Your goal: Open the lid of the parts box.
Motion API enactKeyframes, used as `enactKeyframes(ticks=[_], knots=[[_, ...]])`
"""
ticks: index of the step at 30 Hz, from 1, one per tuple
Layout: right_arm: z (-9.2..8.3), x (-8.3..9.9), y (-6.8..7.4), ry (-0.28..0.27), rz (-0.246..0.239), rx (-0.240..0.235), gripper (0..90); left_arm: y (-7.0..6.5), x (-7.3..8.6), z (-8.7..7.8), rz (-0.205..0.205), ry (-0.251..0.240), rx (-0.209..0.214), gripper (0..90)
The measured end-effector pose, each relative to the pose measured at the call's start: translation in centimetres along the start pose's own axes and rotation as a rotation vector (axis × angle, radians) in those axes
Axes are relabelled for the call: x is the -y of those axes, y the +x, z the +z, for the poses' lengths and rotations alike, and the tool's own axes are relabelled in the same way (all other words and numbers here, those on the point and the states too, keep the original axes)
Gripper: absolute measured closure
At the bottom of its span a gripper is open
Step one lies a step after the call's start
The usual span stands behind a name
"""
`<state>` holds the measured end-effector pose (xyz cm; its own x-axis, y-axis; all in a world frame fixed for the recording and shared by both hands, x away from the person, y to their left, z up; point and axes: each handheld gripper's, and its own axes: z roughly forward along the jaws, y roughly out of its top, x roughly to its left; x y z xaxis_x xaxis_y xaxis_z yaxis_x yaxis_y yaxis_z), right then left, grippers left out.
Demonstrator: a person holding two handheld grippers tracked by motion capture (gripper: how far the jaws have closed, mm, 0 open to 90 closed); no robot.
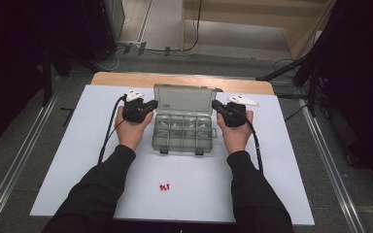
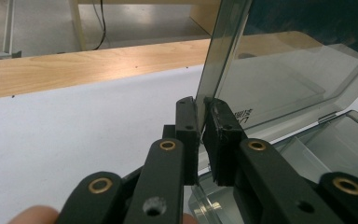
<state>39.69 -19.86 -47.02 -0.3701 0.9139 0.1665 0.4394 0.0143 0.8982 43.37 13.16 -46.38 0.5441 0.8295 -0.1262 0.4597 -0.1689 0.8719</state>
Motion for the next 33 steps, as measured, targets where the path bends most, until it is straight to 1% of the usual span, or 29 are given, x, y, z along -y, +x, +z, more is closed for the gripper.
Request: enactKeyframes(ticks=[2,5,8,11,12,13,19,21,22,23,25,26,28,29,30,31,33], knots=[[0.1,0.0,0.1,0.001,-0.014,0.008,86.0,0.0,-0.1,0.1,0.006,0.002,-0.007,84.3],[0.4,-0.1,-0.1,0.005,-0.001,0.004,86.0,0.0,-0.2,0.2,0.003,0.011,-0.008,84.6],[0.7,-0.2,-0.2,0.006,0.004,0.011,85.9,0.1,-0.4,0.4,-0.002,0.019,-0.011,84.8],[1.0,-0.2,-0.4,0.007,0.017,0.007,85.8,0.3,-0.5,0.5,0.000,0.029,-0.009,85.1],[1.1,-0.1,-0.4,0.006,0.012,0.009,85.8,0.3,-0.5,0.6,-0.011,0.026,-0.007,85.2],[1.2,-0.1,-0.4,0.010,0.011,0.012,85.8,0.3,-0.6,0.6,-0.014,0.029,-0.005,85.2],[1.7,-0.1,-0.7,0.020,0.020,0.006,85.6,0.6,-0.7,0.9,-0.020,0.033,0.002,85.2],[1.9,0.0,-0.8,0.039,0.027,0.002,85.2,0.8,-0.8,1.0,-0.024,0.041,0.009,85.2],[2.3,0.2,-0.8,0.055,0.013,0.007,85.3,0.9,-0.8,1.1,-0.028,0.045,0.013,85.1],[2.3,0.2,-0.8,0.055,0.013,0.007,85.3,1.0,-0.8,1.2,-0.038,0.042,0.018,85.1],[2.5,0.3,-1.0,0.053,0.021,-0.002,85.4,1.2,-0.9,1.3,-0.041,0.047,0.019,85.1],[2.6,0.2,-1.0,0.060,0.025,-0.002,85.4,1.2,-0.9,1.4,-0.045,0.048,0.020,85.1],[2.7,0.1,-1.0,0.069,0.020,0.001,85.4,1.3,-0.9,1.5,-0.057,0.051,0.025,85.0],[2.8,0.0,-1.1,0.069,0.024,-0.001,85.3,1.4,-1.0,1.6,-0.065,0.052,0.027,85.0],[2.9,0.0,-1.1,0.074,0.032,-0.003,85.2,1.5,-1.0,1.7,-0.065,0.055,0.032,85.0],[2.9,0.0,-1.2,0.075,0.036,-0.006,85.1,1.6,-1.0,1.8,-0.079,0.056,0.035,85.0],[3.1,-0.1,-1.3,0.087,0.047,-0.012,84.9,1.7,-1.1,1.9,-0.081,0.066,0.034,84.9]])
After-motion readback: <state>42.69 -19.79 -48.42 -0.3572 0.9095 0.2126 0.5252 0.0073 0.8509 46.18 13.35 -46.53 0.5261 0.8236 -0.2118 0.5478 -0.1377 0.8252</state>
